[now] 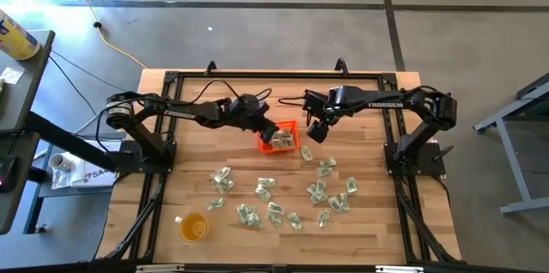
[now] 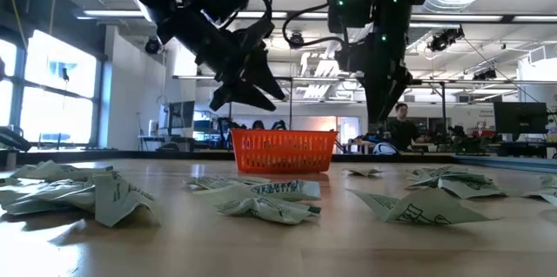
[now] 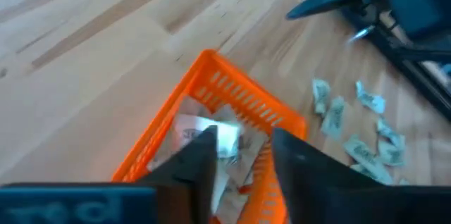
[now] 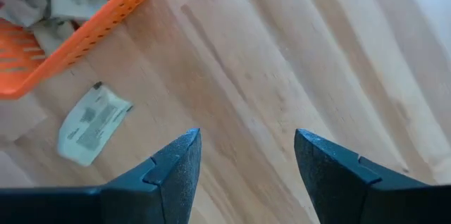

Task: Pick and place Stevia / Truvia into bins
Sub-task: Put the stevia packet into the basket

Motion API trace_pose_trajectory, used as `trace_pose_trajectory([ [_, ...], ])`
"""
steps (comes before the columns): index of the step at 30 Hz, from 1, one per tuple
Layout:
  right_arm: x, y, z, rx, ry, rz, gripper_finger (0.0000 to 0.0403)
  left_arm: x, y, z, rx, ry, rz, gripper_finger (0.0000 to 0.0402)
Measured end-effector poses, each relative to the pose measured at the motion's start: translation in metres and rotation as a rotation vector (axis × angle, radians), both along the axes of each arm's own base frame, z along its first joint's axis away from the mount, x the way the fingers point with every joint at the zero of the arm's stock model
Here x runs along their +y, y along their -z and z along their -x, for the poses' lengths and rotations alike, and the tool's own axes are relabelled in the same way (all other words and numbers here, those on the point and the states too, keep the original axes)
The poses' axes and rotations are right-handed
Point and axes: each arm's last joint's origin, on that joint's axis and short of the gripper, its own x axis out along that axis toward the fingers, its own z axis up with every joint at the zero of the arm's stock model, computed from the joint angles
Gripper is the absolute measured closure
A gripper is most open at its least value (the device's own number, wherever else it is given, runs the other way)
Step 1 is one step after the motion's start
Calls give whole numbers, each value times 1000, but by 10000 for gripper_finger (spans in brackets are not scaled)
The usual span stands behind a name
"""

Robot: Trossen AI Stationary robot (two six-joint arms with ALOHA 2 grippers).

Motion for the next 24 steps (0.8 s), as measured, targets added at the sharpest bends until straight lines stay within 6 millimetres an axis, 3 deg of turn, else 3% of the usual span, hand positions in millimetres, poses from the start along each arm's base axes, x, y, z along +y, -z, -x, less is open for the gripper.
trace_pose_trajectory([
  [5,5,1,1,-2,-60,-108,183,-3,-8,4,64,68,73,141],
  [10,23,3,7,63,-285,-251,183,-8,-6,25,269,113,65,102],
  [18,76,45,24,173,-634,-301,183,-15,-2,64,643,61,3,98],
  [24,95,70,31,173,-619,-188,183,-27,-2,68,714,71,-42,107],
])
